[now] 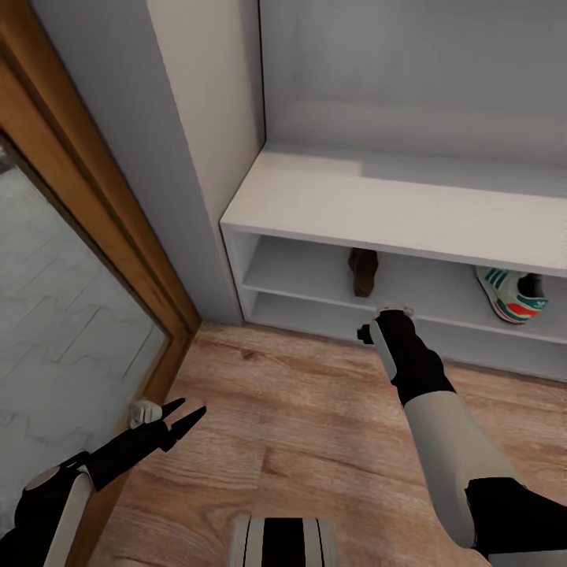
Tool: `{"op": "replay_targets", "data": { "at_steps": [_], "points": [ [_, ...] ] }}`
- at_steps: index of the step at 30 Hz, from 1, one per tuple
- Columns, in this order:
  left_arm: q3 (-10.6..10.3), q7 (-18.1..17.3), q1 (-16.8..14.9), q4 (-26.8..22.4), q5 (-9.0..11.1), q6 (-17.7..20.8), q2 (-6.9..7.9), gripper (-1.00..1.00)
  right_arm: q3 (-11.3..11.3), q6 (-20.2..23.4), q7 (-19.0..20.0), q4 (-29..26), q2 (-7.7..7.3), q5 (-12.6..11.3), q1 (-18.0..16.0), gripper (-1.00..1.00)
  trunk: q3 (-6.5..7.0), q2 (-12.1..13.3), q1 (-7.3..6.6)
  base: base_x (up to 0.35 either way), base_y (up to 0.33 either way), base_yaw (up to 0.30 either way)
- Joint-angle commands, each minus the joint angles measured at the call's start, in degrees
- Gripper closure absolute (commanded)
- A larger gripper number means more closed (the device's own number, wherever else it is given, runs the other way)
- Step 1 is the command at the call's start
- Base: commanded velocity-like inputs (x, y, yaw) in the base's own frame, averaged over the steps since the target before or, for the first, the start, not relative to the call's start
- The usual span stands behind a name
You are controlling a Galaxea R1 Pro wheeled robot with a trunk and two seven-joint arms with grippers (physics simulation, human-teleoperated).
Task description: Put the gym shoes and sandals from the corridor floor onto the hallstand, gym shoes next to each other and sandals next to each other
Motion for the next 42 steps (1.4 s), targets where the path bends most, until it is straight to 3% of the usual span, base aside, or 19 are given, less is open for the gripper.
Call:
{"op": "replay_targets", "data": {
  "at_steps": [1, 18, 26, 32, 37, 42],
  "points": [
    [0.0, -0.1, 0.0, 0.0, 0.3, 0.5, 0.01, -1.0, 0.1, 0.2, -0.4, -0.1, -0.03, -0.3, 0.0, -1.0, -0.03, 0.0, -0.05, -0.325, 0.0, 0.0],
    [0.0, -0.1, 0.0, 0.0, 0.3, 0.5, 0.01, -1.0, 0.3, 0.1, -0.1, -0.1, -0.02, -0.5, 0.6, -1.0, -0.03, 0.0, -0.05, -0.08, 0.0, 0.0],
    [0.3, -0.1, 0.0, 0.1, 0.2, 0.5, 0.01, -1.0, 0.3, -4.8, -0.2, -0.1, 0.03, -0.5, 0.6, -1.0, -0.03, 0.0, -0.05, 0.0, 0.0, 0.0],
    [0.3, -0.1, 0.0, 0.1, 0.2, 0.5, 0.01, -1.0, 0.3, -6.1, -0.1, -0.6, 0.05, -0.6, 0.6, -1.0, -0.03, 0.0, -0.05, 0.0, 0.0, 0.0],
    [0.3, -0.1, 0.0, 0.1, 0.2, 0.5, 0.01, -1.0, 0.3, -7.3, 0.1, -5.3, 0.07, -0.6, 1.0, -1.0, -0.03, 0.0, -0.05, 0.0, 0.0, 0.0],
    [0.4, 0.0, 0.0, 0.2, 0.2, 0.5, 0.01, -1.0, 0.4, -11.1, 0.1, -9.9, 0.07, -0.6, 5.5, -1.0, -0.03, 0.0, -0.05, 0.0, 0.0, 0.0]
  ]
}}
